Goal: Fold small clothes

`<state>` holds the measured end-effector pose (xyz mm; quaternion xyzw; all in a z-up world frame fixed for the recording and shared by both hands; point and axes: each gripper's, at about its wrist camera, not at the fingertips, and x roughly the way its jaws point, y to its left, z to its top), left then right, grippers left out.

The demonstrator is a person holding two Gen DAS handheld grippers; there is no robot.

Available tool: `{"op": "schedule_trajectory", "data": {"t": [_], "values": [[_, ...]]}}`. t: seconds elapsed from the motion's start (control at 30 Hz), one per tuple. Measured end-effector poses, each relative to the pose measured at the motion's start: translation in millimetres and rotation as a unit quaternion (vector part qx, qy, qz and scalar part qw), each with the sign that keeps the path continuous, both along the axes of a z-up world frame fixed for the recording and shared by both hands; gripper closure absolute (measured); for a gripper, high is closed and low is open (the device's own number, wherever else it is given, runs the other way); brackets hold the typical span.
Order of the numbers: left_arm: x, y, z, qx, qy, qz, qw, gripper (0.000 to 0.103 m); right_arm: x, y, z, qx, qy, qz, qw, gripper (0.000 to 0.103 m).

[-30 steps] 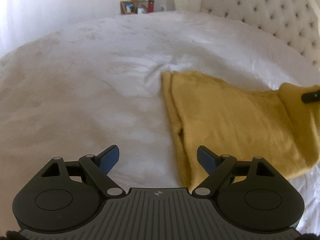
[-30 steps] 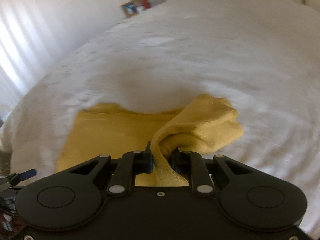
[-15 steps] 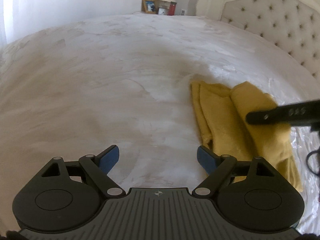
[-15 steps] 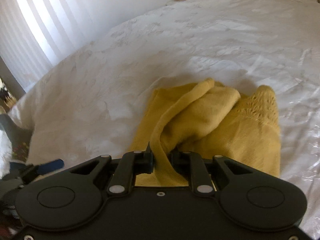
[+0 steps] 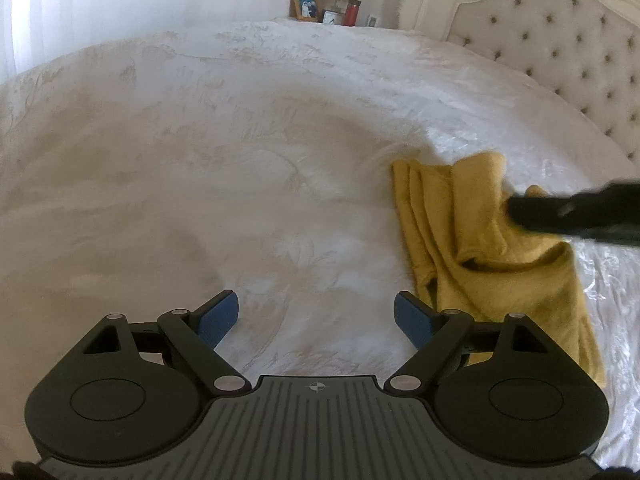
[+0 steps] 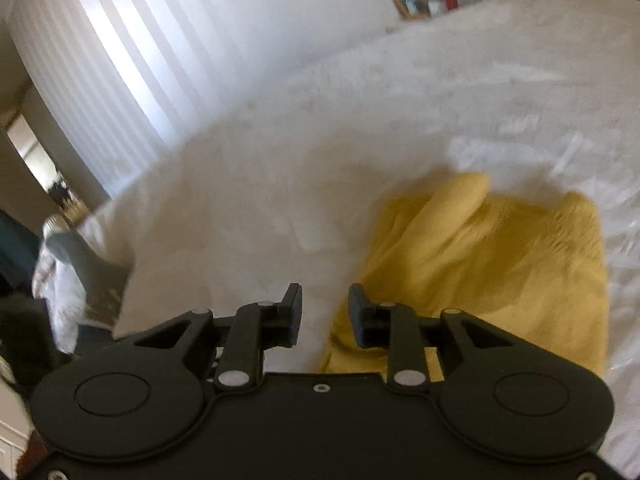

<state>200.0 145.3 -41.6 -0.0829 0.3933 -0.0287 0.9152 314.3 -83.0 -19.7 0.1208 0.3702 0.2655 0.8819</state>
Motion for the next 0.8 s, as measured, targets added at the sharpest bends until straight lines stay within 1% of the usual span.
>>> {"op": "schedule_trajectory", "data": {"t": [0.07,0.13,0.23,0.3,0.33,0.43,0.53,0.63,0.7,0.77,0.8], "values": [[-0.1,-0.2,0.4,-0.001,0.0,-0.001,1.0,0.018,-3.5,-9.9,2.9,-0.012,-0.011,-0.015,1.0,0.065],[0.9,0.0,0.1,-0.003,0.0,-0.003,1.0,0.018,-9.1,-22.9,-0.8,-0.041,-0.016,-0.03,0.999,0.065],[1.2,1.7,0.1,-0.007,0.0,-0.004,1.0,0.018,-12.0,-35.8,-15.9,-0.047,0.004,-0.039,0.998,0.065],[1.7,2.6,-0.6,-0.009,0.0,-0.005,1.0,0.018,-16.6,-33.2,-29.9,-0.06,0.017,-0.035,0.997,0.065],[2.2,3.7,-0.7,-0.009,0.0,-0.005,0.9999,0.018,-18.7,-27.9,-35.0,-0.064,0.021,-0.027,0.997,0.065],[2.2,5.7,-1.4,-0.011,-0.002,-0.004,0.9999,0.018,-37.2,-1.2,-56.2,-0.083,0.035,0.027,0.996,0.065],[0.7,5.4,-0.1,-0.014,-0.006,-0.006,0.9999,0.018,-57.6,25.4,-68.2,-0.111,0.023,0.071,0.991,0.063],[-1.6,2.4,5.4,-0.017,-0.019,-0.012,0.9996,0.018,-66.2,29.2,-63.9,-0.104,0.01,0.084,0.991,0.056],[-0.9,-2.3,10.7,-0.017,-0.03,-0.021,0.9992,0.018,-68.1,21.4,-54.7,-0.086,0.001,0.078,0.993,0.056],[4.3,-10.4,17.3,-0.01,-0.038,-0.031,0.9988,0.018,-70.1,12.6,-46.7,-0.088,-0.016,0.066,0.994,0.055],[7.3,-14.4,19.9,-0.008,-0.041,-0.035,0.9985,0.018,-70.1,9.0,-43.2,-0.094,-0.028,0.06,0.993,0.052]]}}
